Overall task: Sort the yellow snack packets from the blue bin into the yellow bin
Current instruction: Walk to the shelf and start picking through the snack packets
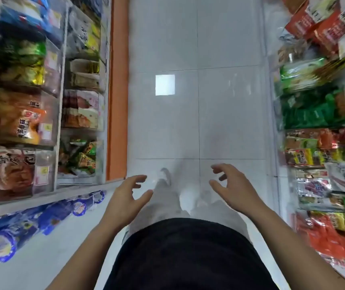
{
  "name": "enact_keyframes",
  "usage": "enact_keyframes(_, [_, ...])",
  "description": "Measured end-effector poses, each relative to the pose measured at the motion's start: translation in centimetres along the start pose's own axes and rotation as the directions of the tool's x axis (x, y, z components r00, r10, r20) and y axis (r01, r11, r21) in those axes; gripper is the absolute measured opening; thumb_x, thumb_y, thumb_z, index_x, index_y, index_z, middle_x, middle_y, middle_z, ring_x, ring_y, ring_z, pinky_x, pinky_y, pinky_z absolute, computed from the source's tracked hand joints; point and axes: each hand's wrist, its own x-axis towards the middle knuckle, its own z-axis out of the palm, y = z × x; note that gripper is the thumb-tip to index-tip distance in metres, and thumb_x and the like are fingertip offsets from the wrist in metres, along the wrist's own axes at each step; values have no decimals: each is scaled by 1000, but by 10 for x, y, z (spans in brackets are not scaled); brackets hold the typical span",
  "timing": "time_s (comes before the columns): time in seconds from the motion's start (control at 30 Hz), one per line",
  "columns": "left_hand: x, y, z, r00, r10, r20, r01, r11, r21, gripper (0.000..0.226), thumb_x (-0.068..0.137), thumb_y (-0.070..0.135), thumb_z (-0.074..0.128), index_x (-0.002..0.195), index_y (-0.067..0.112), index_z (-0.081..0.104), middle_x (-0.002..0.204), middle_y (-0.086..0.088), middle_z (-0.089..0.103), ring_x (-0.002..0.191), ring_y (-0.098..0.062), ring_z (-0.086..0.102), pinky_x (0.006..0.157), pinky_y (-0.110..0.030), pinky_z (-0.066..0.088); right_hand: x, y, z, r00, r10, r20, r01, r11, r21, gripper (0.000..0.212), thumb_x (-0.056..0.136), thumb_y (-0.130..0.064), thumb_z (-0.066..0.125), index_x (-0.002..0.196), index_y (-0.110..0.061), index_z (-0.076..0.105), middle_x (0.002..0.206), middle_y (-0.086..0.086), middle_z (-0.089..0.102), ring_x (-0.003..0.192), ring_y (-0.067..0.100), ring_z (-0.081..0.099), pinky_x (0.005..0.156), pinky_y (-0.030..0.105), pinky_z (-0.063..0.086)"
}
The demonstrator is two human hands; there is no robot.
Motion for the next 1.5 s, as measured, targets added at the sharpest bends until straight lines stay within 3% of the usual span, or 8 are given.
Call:
enact_keyframes(0.13, [34,-9,-34,995,-85,-44,82,994,-75,43,87,45,67,127,41,53,121,25,60,106,7,56,83,-19,44,67,-44,-11,998,-43,35,46,996,-73,44,93,-43,59,135,-36,48,120,-22,51,100,-1,55,76,15,39])
enact_keyframes(0.37, [169,-1,-111,999,-54,0,53,995,-80,49,87,46,67,132,35,53,126,18,58,101,11,54,76,-8,39,179,-114,-34,999,30,30,-27,993,-118,42,92,-44,59,132,-38,49,118,-24,51,98,-2,55,78,18,41])
enact_keyframes(0.5, [254,50,-160,994,67,84,-65,997,-32,64,76,66,54,133,37,51,127,24,55,105,10,53,91,-24,45,218,-135,-67,992,123,-13,-124,988,-93,43,91,-43,60,132,-38,50,120,-21,53,98,-3,54,82,22,44])
enact_keyframes(0.73, [410,159,-196,976,159,146,-161,987,2,59,83,59,57,135,34,51,131,20,54,109,2,55,95,-31,49,320,-139,-149,978,203,-47,-205,978,-32,44,91,-40,61,133,-34,50,120,-16,54,95,-4,53,73,12,37])
enact_keyframes(0.87, [482,203,-211,981,133,143,-139,990,38,54,86,54,59,135,34,51,131,19,53,108,3,55,94,-28,49,409,-152,-210,985,168,-34,-169,985,-30,43,92,-41,59,134,-34,49,120,-18,53,97,0,54,77,17,39])
enact_keyframes(1.0, [528,231,-246,995,59,86,-60,998,5,51,87,48,64,134,32,53,130,19,56,106,9,54,85,-15,42,494,-197,-272,995,89,35,-87,994,-59,45,92,-41,59,135,-33,49,122,-17,53,99,2,56,80,19,41])
enact_keyframes(1.23, [644,257,-316,999,-25,35,28,995,-100,50,88,50,65,133,34,53,127,20,57,106,9,54,82,-12,42,665,-292,-339,998,-11,65,19,992,-122,42,92,-45,58,132,-38,49,118,-21,53,96,-1,56,77,19,42])
enact_keyframes(1.5, [840,320,-420,997,48,64,-44,997,-64,57,81,60,59,132,35,54,126,23,57,102,14,54,79,-10,41,807,-361,-401,993,113,18,-111,992,-66,41,91,-43,59,130,-39,50,113,-27,53,96,-6,53,76,16,40])
